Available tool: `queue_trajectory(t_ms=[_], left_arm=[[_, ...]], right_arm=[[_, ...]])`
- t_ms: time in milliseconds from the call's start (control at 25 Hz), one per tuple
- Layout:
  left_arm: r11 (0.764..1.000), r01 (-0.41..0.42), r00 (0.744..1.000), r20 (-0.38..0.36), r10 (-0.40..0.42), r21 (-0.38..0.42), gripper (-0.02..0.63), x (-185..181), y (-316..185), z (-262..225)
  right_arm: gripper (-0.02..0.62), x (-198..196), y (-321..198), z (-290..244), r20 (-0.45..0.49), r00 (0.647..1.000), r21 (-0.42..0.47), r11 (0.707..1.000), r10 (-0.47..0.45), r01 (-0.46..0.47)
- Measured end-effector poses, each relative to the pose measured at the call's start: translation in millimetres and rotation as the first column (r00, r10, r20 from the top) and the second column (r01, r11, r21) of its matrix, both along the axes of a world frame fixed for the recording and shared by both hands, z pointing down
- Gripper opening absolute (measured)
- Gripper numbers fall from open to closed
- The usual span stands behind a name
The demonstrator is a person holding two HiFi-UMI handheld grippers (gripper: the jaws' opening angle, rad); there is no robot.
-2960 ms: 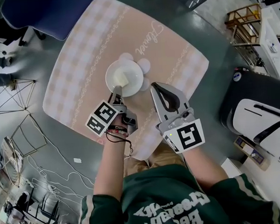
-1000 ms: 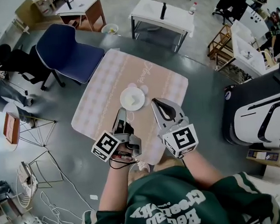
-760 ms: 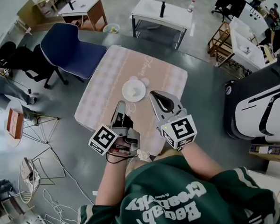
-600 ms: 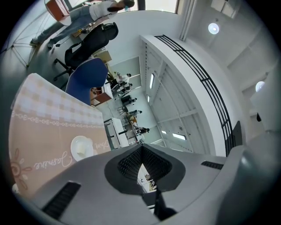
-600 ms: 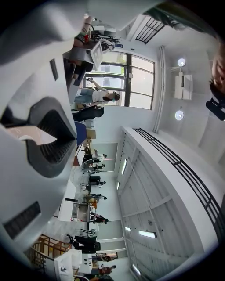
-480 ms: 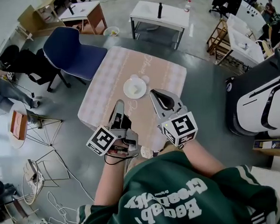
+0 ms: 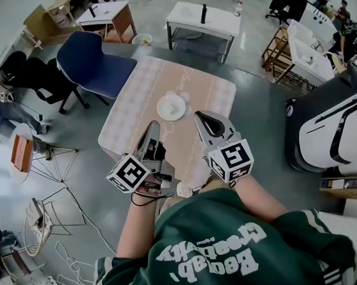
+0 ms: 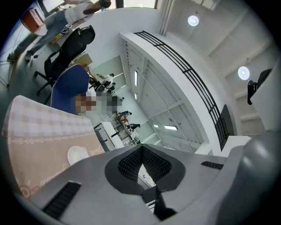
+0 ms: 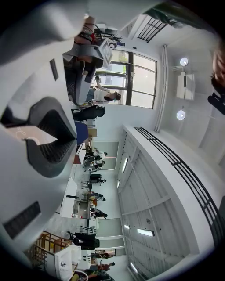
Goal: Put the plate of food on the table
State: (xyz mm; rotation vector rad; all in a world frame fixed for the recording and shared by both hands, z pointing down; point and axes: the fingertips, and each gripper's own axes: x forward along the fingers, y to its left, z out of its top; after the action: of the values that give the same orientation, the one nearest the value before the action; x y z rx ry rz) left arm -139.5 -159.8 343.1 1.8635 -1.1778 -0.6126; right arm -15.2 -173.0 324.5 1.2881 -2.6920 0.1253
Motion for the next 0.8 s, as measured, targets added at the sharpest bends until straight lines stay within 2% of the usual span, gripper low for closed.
queue_trajectory(t_ms=[80,200,280,440,560,720,800], left_arm=[[0.999,-0.012,0.999,0.051,0.01,0.032,0.009,0,2,-5],[0.996,-0.016,0.981,0.197,-0.002,0.09,0.009,-3,6,-15],[0.992,-0.001,0.952,0.302,-0.038,0.127,0.009,-10,8,-21],[0.981,0.015,0.874,0.474,-0.107,0.194,0.009,-20,14,-32],[0.971,-0.008,0.795,0.59,-0.138,0.237,0.008,-22,19,-40],[0.951,-0.084,0.632,0.753,-0.18,0.298,0.008,-14,24,-51],[0.942,-0.122,0.575,0.795,-0.19,0.314,0.008,-6,26,-55]], right_arm=[[0.014,1,2,0,-0.001,1.0,0.0,1.0,-0.004,0.004],[0.015,-1,7,0,0.001,1.0,-0.009,1.0,-0.025,0.025],[0.015,-2,10,-1,-0.004,0.999,-0.004,0.999,-0.042,0.042],[0.015,-2,13,0,-0.035,0.998,0.007,0.999,-0.05,0.05],[0.015,-3,14,-4,-0.035,0.998,0.017,0.998,-0.055,0.056],[0.015,-6,17,-8,-0.041,0.997,0.029,0.997,-0.071,0.072],[0.015,-7,19,-7,-0.04,0.996,0.024,0.997,-0.079,0.08]])
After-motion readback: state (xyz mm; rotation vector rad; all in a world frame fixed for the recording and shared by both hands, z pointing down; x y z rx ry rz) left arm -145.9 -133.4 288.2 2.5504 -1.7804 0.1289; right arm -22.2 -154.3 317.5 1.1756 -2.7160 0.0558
